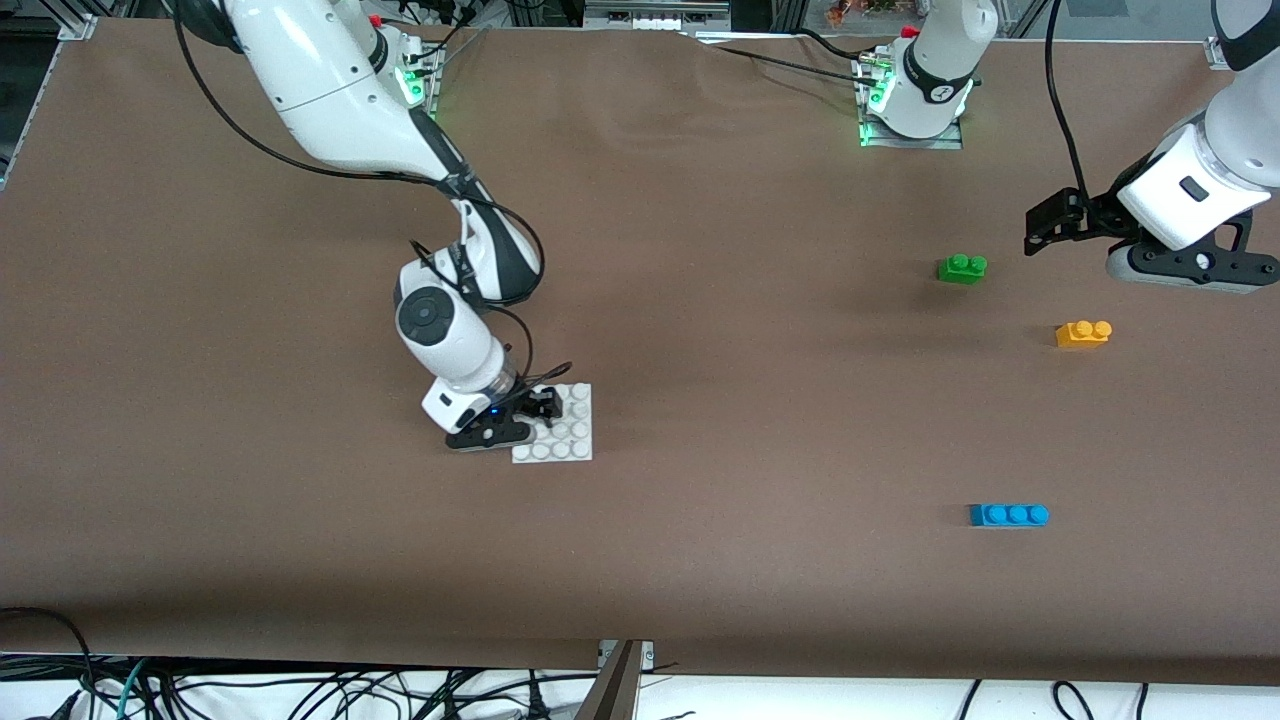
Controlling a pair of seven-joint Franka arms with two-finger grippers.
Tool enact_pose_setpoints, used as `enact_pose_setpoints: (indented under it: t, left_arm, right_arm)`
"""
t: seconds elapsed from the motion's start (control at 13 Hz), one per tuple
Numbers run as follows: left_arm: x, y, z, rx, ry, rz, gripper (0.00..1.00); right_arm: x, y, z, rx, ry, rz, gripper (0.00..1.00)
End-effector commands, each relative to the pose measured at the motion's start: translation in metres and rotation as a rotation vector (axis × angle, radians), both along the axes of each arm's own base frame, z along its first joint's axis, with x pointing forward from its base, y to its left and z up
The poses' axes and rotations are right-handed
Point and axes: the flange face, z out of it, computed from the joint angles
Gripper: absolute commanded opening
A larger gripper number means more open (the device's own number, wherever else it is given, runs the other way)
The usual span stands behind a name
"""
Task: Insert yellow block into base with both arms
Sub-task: 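Slide the white base plate with the right gripper toward the table middle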
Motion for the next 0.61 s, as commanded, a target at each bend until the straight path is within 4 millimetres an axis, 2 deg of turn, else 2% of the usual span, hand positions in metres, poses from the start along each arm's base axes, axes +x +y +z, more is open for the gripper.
enact_pose_setpoints:
  t: [0.0, 0.54]
  left_arm:
    - [0.003, -0.001, 0.007, -0.022, 0.005, 0.009, 1.00]
    - [0.003, -0.001, 0.007, -0.022, 0.004, 0.009, 1.00]
  right_arm:
    - [-0.008, 0.040, -0.021, 0.000, -0.008, -0.007, 0.66]
    - [-0.035, 0.138, -0.030, 0.028, -0.043, -0.111, 0.66]
